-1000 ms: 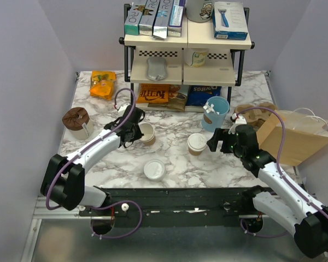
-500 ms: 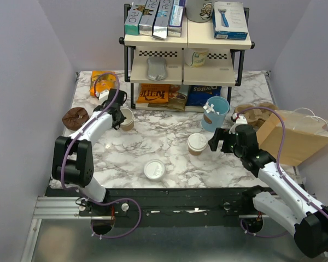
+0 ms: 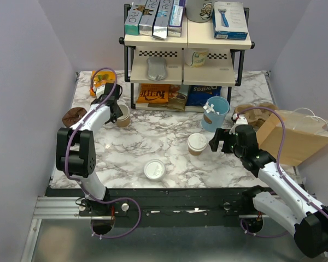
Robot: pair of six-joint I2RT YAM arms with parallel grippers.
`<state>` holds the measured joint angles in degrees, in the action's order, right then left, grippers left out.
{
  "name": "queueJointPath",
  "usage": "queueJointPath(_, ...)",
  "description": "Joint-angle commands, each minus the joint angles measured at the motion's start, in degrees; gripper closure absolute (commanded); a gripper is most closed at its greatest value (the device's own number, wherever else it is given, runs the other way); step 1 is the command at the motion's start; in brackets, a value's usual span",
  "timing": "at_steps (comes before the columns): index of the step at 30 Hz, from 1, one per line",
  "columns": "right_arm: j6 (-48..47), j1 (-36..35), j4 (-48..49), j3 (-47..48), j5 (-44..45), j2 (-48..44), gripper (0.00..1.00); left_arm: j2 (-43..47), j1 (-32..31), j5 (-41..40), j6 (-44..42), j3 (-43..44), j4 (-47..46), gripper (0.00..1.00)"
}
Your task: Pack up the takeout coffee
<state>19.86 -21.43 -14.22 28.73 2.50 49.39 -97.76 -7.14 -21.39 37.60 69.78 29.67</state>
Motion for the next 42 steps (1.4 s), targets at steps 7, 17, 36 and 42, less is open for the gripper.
queueJointPath(7, -1.0, -0.3, -1.8, 1.2, 0.2, -1.0, 0.01, 11.2, 0.4, 4.4, -0.3, 0.4, 0.6, 0.12)
queueJointPath(17, -1.0, -0.4, -1.5, 1.0, -0.5, -1.9, 0.01, 44.6, -13.6, 14.4, 10.8, -22.6, -1.5, 0.01)
queueJointPath(36, -0.6, -0.4, -1.4, 0.4, -1.5, -3.9, 0.01, 46.7, -42.8, 15.7, 20.4, -38.3, 7.6, 0.01)
queueJointPath(42, -0.3, -0.4, -1.2, 0.3, -1.8, -3.2, 0.01, 44.1, -43.0, 16.0, 25.3, -43.6, -2.2, 0.02)
